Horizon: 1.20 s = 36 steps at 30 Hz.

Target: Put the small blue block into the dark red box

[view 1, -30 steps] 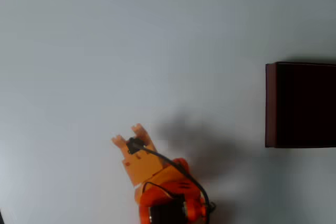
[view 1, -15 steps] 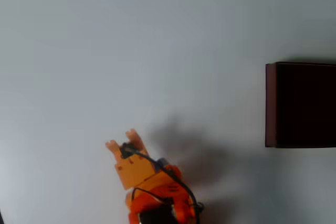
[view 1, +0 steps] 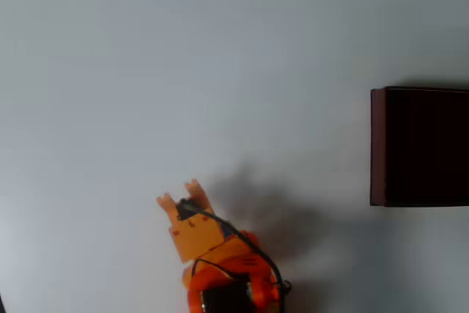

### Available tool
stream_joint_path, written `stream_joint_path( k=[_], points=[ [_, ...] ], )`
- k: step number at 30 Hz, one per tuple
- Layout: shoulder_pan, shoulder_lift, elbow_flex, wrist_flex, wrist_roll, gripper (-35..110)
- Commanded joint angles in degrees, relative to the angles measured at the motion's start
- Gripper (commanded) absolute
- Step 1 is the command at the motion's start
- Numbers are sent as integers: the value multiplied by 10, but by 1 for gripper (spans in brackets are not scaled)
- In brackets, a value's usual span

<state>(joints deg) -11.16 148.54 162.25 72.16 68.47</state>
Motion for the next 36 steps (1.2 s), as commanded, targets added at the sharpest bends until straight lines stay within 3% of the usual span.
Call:
stream_joint_path(
  k=[1, 11, 19, 27, 36],
  points=[
    [3, -5, 3, -8, -9, 20],
    [11, 5, 19, -10, -7, 17],
    [13, 4, 22, -17, -17, 1],
    [13, 4, 14, -11, -6, 0],
    [69, -33, -155, 80, -79, 0]
  ],
)
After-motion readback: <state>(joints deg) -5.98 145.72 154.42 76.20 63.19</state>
